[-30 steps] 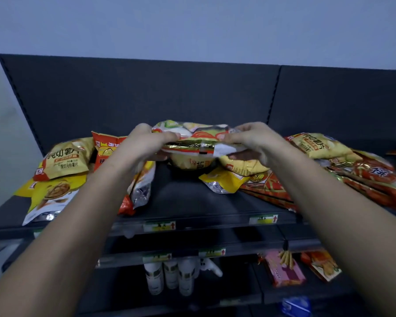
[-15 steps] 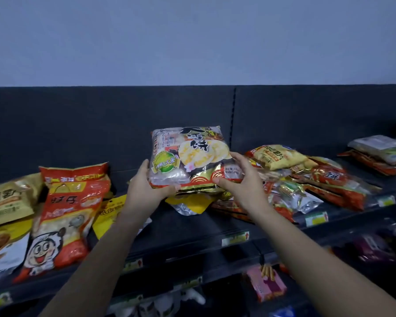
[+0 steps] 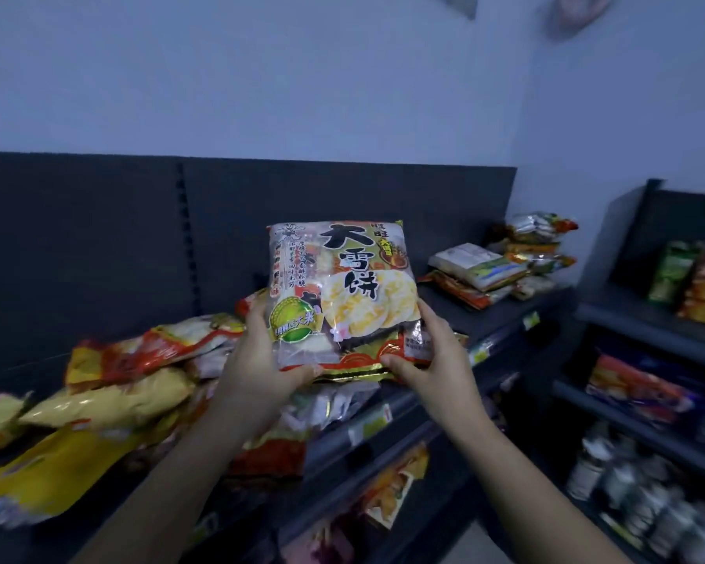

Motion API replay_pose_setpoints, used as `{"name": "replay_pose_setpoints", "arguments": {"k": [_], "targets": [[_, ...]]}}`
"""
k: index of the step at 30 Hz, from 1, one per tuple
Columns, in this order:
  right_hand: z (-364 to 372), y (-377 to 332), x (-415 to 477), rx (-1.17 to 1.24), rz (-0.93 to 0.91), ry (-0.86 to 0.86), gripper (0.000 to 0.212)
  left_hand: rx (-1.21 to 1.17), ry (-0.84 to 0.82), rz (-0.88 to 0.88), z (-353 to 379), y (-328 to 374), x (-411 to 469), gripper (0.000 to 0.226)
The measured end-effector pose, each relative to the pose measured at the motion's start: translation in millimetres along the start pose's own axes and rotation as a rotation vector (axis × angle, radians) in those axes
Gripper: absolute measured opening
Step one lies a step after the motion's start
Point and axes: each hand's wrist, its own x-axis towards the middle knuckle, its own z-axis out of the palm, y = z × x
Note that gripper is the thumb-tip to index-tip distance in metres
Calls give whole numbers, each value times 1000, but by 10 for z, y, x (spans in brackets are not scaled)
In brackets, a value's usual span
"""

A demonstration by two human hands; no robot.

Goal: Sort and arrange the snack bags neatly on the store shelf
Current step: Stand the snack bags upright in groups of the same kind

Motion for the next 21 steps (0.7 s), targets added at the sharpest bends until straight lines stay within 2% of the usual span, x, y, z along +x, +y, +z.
{"name": "replay_pose_setpoints", "arguments": {"k": [3, 6, 10, 16, 21], "targets": [[-509, 439, 285, -61, 14, 45, 87, -5, -108, 34, 634, 246, 425, 98], [-975, 848, 561, -92, 46, 103, 88, -40, -201, 81, 1212, 479, 821, 91], [-1449, 1342, 934, -89, 77, 112, 89, -63, -236, 107, 1901, 730, 1228, 84], [-1885, 2107, 1457, -78, 136, 137, 85, -100, -312, 124, 2801, 874, 1814, 82], [-2076, 2743, 2179, -27, 169, 135, 80, -101, -388, 94, 3456, 876, 2565, 68]]}}
